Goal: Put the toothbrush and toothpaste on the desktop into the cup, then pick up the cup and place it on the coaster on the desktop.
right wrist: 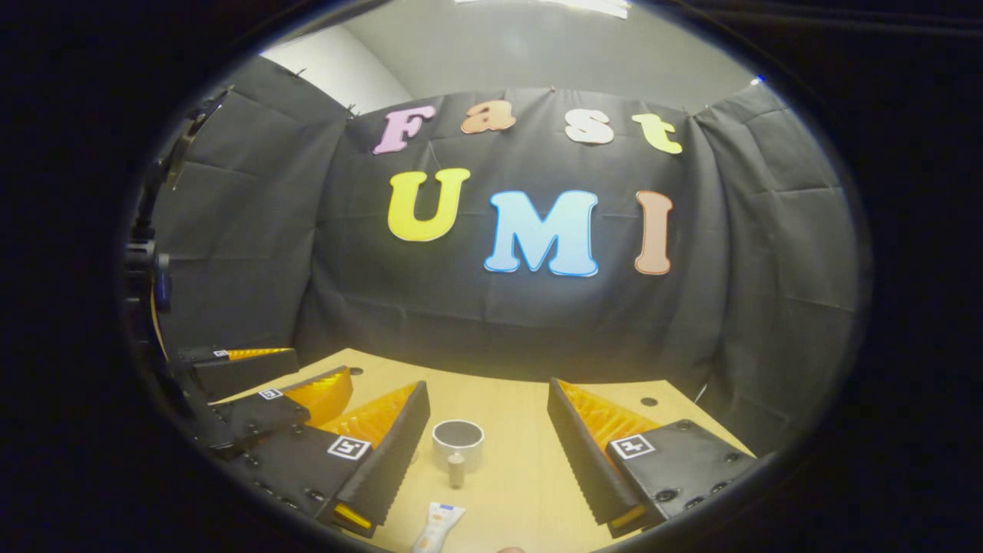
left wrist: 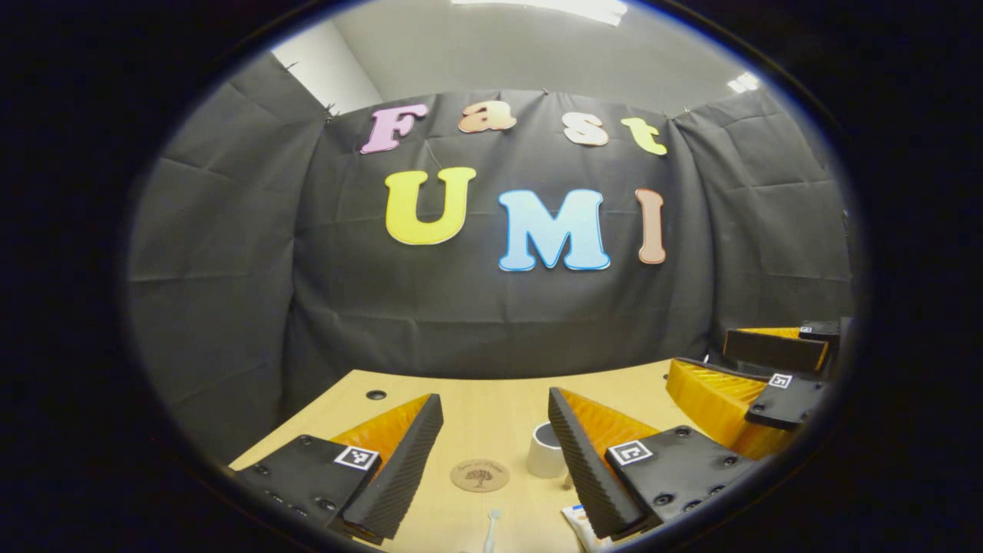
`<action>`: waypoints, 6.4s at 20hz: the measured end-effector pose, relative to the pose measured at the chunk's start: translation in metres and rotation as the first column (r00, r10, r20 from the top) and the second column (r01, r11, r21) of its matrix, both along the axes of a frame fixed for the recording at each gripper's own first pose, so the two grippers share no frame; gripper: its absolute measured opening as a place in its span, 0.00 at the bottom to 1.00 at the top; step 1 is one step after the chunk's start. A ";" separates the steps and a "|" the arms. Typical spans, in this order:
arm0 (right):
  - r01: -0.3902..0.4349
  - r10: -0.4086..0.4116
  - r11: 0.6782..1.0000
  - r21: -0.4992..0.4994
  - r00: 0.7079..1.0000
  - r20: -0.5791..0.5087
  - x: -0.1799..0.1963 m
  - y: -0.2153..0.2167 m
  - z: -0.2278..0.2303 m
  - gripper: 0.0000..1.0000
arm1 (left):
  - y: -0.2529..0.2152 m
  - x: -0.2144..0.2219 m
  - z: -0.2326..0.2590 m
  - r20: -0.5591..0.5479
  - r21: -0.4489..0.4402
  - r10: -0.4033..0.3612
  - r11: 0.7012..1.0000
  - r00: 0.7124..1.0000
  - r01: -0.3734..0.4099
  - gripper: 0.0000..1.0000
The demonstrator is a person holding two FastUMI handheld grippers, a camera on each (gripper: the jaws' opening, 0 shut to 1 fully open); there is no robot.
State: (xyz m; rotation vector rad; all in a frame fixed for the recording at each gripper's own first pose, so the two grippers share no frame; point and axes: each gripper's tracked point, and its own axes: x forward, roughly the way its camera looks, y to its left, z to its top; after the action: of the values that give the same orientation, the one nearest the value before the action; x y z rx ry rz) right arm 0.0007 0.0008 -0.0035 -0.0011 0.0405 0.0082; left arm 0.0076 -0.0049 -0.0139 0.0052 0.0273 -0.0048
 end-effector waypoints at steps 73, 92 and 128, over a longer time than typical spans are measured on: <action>-0.102 0.291 0.955 0.277 0.488 -0.823 -0.033 0.052 -0.241 0.27 | 0.000 -0.031 -0.270 -0.882 -0.096 -0.049 0.992 0.468 -0.077 0.08; -0.180 0.234 0.958 0.225 0.941 -0.245 0.029 0.044 -0.064 0.27 | 0.012 0.002 -0.092 -0.402 -0.185 -0.110 0.982 0.909 0.037 0.08; -0.102 0.125 0.991 0.082 0.929 -0.349 0.166 0.050 -0.139 0.42 | 0.027 0.113 -0.018 -0.197 -0.170 -0.147 0.979 0.969 0.114 0.07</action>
State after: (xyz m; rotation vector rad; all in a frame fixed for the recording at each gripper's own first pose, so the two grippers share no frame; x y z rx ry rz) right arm 0.1664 0.0513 -0.1423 0.0609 0.4015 0.1259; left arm 0.1207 0.0225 -0.0315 -0.1521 0.2373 -0.1403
